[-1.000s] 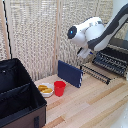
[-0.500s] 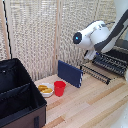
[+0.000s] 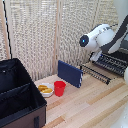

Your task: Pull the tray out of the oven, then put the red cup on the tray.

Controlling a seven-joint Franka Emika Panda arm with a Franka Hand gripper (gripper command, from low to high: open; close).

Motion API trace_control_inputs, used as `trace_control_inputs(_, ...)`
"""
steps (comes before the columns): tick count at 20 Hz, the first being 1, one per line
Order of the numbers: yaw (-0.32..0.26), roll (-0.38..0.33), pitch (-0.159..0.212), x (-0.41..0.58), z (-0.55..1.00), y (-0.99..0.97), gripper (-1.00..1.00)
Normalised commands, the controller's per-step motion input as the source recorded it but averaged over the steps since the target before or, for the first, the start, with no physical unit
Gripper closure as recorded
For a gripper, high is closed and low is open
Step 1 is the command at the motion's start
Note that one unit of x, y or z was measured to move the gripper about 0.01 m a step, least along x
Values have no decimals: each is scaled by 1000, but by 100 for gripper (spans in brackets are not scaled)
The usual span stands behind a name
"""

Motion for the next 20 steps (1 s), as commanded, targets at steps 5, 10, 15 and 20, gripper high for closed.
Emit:
trace_control_inputs(5, -76, -75, 0, 270, -216, -367, -100)
trace_control_inputs(10, -149, -7, 8, 218, -230, -259, -100)
trace_control_inputs(15, -147, 16, 10, 111, -124, -353, -100)
trace_control_inputs(20, -111, 120, 0, 0, -25, -545, -100)
